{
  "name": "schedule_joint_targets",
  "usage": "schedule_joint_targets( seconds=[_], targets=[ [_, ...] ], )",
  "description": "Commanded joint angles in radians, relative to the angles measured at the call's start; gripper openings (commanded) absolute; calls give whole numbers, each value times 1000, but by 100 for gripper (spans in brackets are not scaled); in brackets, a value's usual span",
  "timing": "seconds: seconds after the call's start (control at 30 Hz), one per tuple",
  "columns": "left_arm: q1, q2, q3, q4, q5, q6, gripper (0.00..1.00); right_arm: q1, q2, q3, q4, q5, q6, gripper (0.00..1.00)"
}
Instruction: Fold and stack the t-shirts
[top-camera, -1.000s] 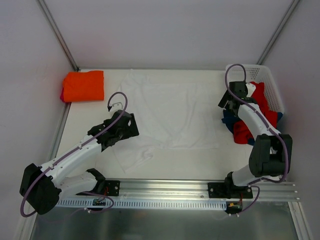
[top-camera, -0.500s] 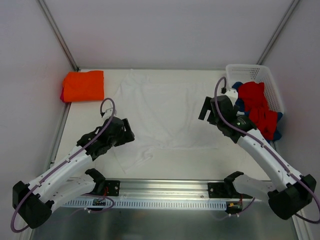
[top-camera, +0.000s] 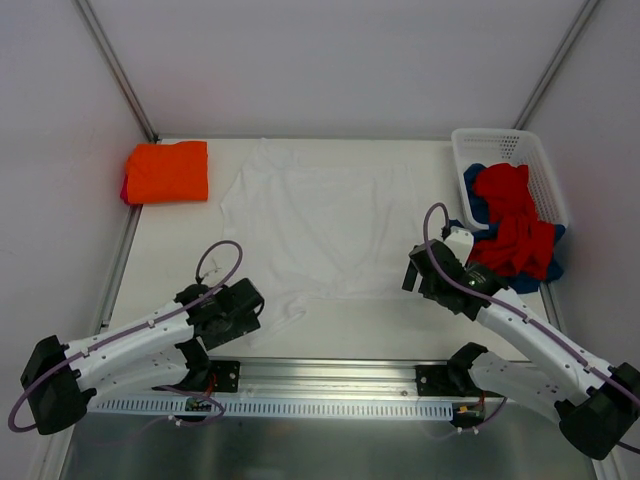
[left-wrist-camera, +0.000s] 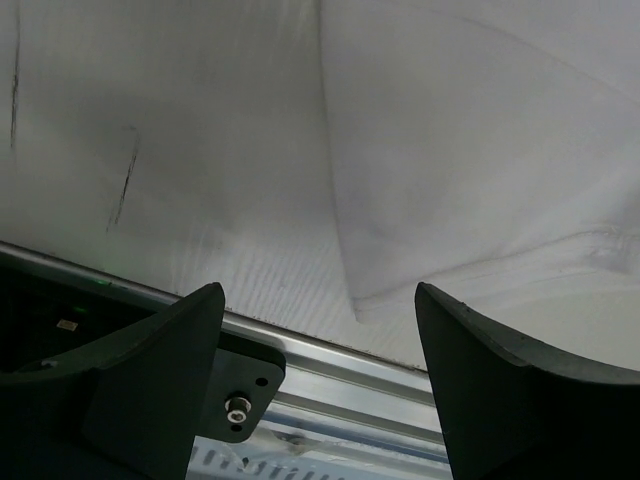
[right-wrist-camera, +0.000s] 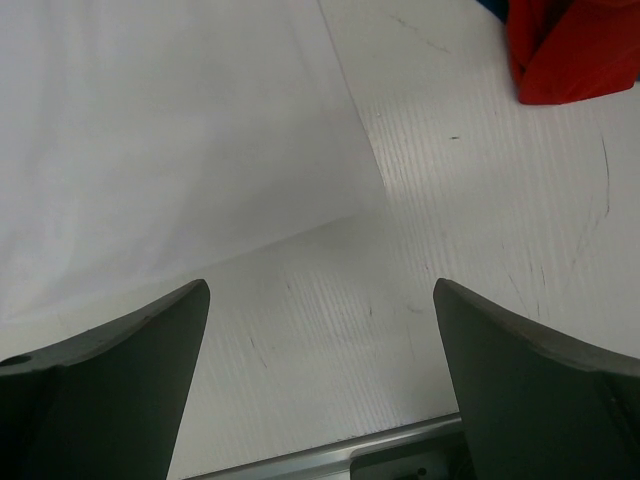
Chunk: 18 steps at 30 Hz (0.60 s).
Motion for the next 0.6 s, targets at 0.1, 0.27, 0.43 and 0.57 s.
schedule_joint_targets(
  seconds=[0.1, 0.27, 0.43, 0.57],
  targets=[
    [-123, -16, -60, -62, -49, -330, 77, 6, 7, -4, -13, 61, 20, 99],
    [-215, 6, -103, -5, -72, -466, 72, 6, 32, -8, 6, 74, 2, 99],
    [-240, 73, -126, 84, -95, -497, 59, 6, 55, -27, 24, 60, 3, 100],
    [-247, 135, -128, 140, -111, -502, 55, 6, 58, -42, 35, 55, 5, 100]
  ],
)
